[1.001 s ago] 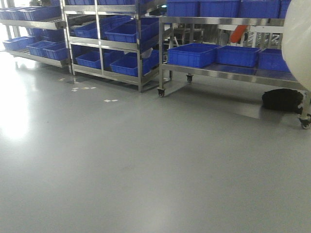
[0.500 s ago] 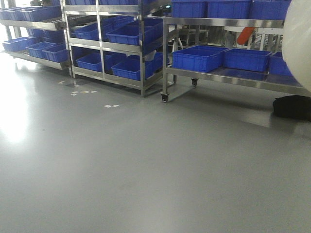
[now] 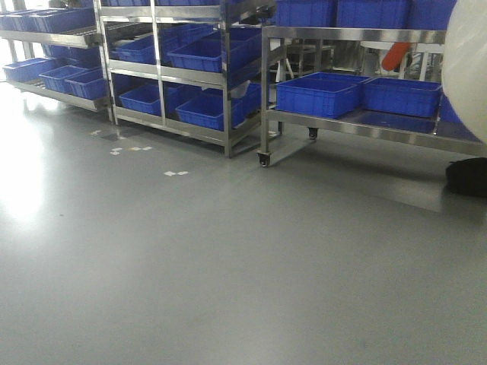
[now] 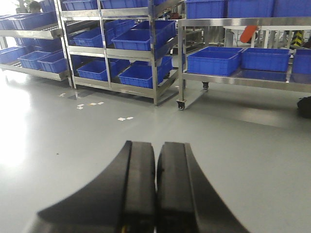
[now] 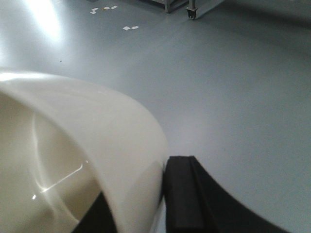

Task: Move white bin to right shelf second layer
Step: 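Drive forward across the floor carrying the bin in the right gripper, then drive past the crate racks toward the windows holding the bin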

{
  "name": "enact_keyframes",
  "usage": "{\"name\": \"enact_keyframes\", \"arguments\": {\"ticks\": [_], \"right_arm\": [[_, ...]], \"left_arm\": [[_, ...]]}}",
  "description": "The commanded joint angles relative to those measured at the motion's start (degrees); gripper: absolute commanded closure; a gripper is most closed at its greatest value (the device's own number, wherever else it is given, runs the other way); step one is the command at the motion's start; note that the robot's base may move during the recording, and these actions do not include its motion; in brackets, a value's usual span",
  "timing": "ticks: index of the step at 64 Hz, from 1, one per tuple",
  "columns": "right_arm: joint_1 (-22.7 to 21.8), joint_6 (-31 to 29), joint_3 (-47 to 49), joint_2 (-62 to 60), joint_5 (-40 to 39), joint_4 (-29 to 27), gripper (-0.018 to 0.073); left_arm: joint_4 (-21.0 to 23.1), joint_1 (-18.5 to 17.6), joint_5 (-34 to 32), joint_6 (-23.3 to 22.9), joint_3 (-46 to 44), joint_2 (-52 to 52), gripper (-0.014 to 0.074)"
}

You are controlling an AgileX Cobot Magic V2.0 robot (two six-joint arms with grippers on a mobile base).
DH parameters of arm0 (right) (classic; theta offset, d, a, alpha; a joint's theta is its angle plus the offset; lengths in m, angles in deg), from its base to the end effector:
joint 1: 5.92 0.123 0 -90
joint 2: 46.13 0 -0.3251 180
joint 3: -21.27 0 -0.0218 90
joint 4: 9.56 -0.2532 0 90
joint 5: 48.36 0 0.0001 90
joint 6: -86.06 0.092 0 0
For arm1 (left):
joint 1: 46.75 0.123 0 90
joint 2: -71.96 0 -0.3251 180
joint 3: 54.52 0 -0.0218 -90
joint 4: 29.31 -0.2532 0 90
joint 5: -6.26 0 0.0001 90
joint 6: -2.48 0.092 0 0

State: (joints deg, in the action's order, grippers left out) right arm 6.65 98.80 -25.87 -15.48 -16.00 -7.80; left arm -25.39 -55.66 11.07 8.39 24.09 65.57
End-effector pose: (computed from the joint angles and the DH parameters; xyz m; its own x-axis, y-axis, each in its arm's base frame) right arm 0.0487 0.0093 0.3318 -0.3691 0.1176 -0.9219 -0.1331 0.9751 0.1777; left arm 0.0189 -0.0035 0.2032 0.0091 0.0340 -0.9994 0.1603 0.9864 0.0350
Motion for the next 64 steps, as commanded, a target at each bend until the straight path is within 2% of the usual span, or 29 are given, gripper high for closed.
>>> {"name": "enact_keyframes", "arguments": {"ticks": [1, 64], "right_arm": [[-0.35, -0.1, 1.76, 0.62, -5.78, 0.24, 0.0526], [-0.35, -0.1, 1.76, 0.62, -5.78, 0.24, 0.0526]], "left_arm": [[0.31, -0.21, -4.81, -0.2, 2.11, 0.8, 0.0512], [0.31, -0.21, -4.81, -0.2, 2.11, 0.8, 0.0512]]}}
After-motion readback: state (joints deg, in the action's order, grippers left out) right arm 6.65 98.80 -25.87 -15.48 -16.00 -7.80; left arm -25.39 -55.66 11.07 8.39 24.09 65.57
